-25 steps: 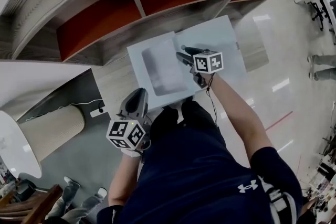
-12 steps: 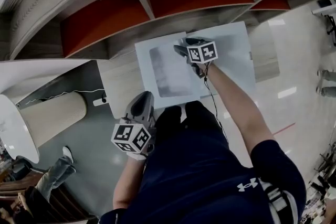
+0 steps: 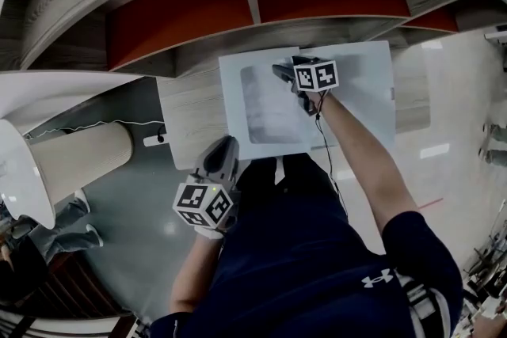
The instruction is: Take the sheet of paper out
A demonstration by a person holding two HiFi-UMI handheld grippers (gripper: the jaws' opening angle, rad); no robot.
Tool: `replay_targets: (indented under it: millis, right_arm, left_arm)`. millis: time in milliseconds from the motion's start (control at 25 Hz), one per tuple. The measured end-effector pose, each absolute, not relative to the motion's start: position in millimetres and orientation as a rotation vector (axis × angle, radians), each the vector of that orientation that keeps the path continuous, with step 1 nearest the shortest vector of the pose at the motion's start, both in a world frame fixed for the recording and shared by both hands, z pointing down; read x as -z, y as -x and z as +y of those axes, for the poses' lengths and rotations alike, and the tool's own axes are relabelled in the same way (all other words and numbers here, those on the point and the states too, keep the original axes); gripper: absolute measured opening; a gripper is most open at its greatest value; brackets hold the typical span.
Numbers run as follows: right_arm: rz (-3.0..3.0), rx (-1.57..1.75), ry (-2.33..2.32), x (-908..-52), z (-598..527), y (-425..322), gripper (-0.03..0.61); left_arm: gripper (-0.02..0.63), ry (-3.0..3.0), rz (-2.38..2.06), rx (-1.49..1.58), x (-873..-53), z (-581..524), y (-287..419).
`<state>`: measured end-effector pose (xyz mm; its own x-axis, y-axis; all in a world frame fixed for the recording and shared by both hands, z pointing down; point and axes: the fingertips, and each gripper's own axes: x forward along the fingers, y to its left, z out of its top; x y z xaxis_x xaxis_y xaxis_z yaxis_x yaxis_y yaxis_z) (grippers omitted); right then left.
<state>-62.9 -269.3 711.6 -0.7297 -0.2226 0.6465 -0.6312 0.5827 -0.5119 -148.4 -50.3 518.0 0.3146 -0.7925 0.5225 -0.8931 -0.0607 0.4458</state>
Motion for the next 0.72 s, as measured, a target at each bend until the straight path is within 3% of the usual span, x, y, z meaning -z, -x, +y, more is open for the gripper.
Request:
replay_targets:
  millis: [720]
  right_arm:
    - [-2.219, -1.235, -0.455, -713.7, -174.6, 51.5, 0.27]
  left_arm:
    - [0.041, -1.855, -1.451, -0.106, -521.9, -55.3, 148.1]
